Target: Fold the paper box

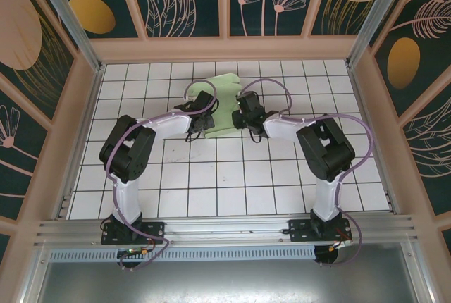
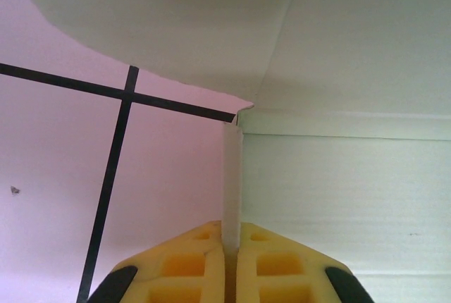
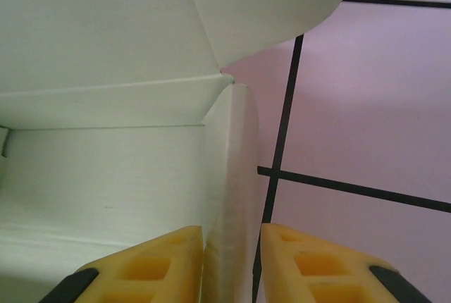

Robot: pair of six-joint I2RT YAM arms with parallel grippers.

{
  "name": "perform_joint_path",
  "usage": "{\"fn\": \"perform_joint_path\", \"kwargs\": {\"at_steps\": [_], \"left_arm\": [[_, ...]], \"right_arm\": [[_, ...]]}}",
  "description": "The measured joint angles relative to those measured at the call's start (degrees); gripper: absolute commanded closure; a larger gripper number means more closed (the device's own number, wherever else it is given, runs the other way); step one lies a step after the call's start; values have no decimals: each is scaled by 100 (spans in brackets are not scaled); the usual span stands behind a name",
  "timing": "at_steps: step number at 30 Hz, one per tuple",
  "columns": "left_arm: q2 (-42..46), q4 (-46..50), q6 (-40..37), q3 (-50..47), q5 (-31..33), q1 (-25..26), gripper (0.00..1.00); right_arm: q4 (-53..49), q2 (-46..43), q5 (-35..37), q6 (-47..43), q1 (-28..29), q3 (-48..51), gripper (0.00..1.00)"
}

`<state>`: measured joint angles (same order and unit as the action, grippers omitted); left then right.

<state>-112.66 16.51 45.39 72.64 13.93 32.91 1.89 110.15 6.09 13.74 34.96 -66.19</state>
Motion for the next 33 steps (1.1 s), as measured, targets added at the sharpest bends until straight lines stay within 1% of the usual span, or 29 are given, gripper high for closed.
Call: {"fn": "perform_joint_path", "kwargs": {"at_steps": [3, 5, 7, 11, 15, 18, 22, 25, 28, 32, 33], "left_arm": [[0, 0, -20, 0, 0, 0, 93], [0, 0, -31, 0, 2, 0, 93], [0, 0, -35, 0, 4, 0, 93], [0, 0, -37, 0, 20, 0, 93], [0, 2, -37, 0, 26, 0, 93], [0, 2, -39, 0, 44, 0, 93], [0, 2, -39, 0, 46, 0, 93], [0, 2, -42, 0, 44, 0, 93], [0, 2, -42, 0, 44, 0, 93], [0, 2, -66, 0, 42, 0, 93], [0, 2, -76, 0, 42, 0, 93]], "right_arm": [[-151, 70, -20, -20, -4, -94, 69], [-184, 68, -72, -15, -11, -94, 67], [-201, 63, -157, -15, -37, -94, 60], [-214, -35, -278, 13, -127, -90, 50], [-83, -304, -540, 81, -275, 20, 49], [98, -415, -898, 219, -433, 83, 50], [227, -415, -1270, 358, -638, 136, 56], [232, -413, -1414, 415, -691, 138, 63], [234, -411, -1563, 439, -684, 138, 73], [249, -369, -1709, 450, -684, 138, 83], [254, -337, -1740, 439, -684, 138, 87]]}}
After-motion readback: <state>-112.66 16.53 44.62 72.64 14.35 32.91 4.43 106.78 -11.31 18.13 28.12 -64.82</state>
